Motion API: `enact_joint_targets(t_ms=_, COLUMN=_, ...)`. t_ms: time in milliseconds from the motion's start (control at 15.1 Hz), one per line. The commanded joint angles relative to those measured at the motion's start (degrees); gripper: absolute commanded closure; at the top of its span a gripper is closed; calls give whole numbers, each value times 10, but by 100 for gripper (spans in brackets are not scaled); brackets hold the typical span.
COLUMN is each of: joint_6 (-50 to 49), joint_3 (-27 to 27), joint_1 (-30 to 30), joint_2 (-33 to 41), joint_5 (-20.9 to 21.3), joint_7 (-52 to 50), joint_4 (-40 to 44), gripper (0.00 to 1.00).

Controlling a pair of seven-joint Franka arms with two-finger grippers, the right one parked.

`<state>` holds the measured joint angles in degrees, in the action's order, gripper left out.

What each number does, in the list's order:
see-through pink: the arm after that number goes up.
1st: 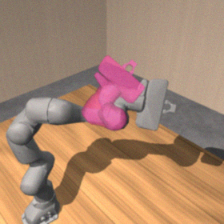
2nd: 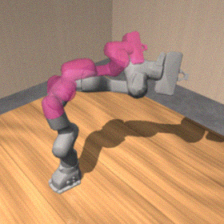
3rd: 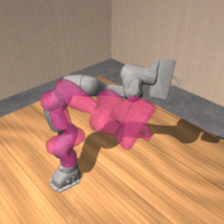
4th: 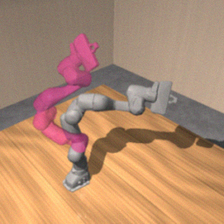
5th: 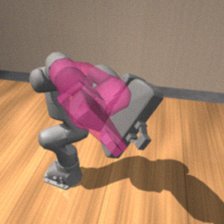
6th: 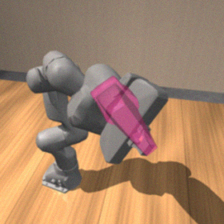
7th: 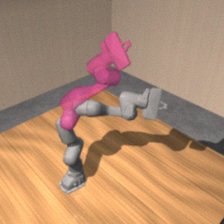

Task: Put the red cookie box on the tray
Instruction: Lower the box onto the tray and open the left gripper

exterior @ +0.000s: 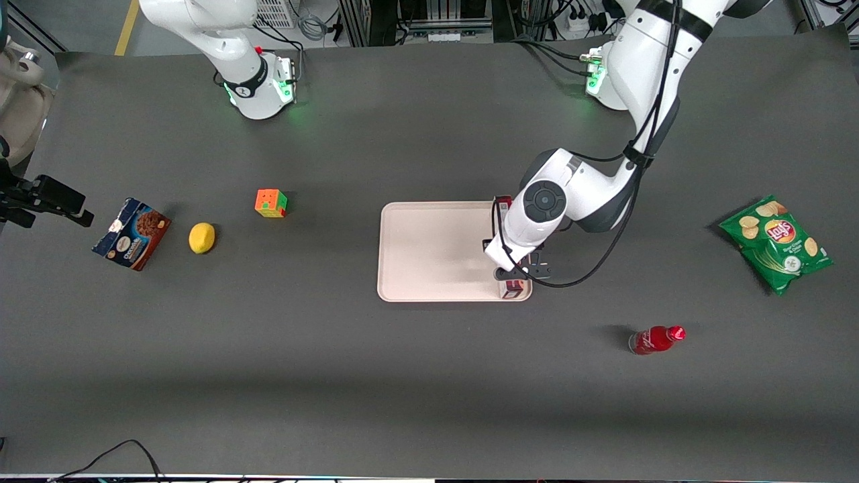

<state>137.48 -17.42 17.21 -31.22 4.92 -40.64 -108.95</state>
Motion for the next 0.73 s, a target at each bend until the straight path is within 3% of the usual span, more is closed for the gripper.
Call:
enact_joint_targets(t_ms=0, joint_6=11, joint_3=9, joint_1=12, joint_2=-6, joint_5=10, joint_7=-19, joint_4=10, gripper=0)
enact_joint_targets(t_ms=397, joint_6=-5, joint_3=19, joint_1=7, joint_2=26, joint_5=4, joint_7=-11, joint_4=14, gripper=0)
enact_joint_targets(t_ms=662, joint_6=-60, joint_3=22, joint_1=-26, joint_2=79, joint_5=-1, joint_7=11, joint_4=19, gripper=0)
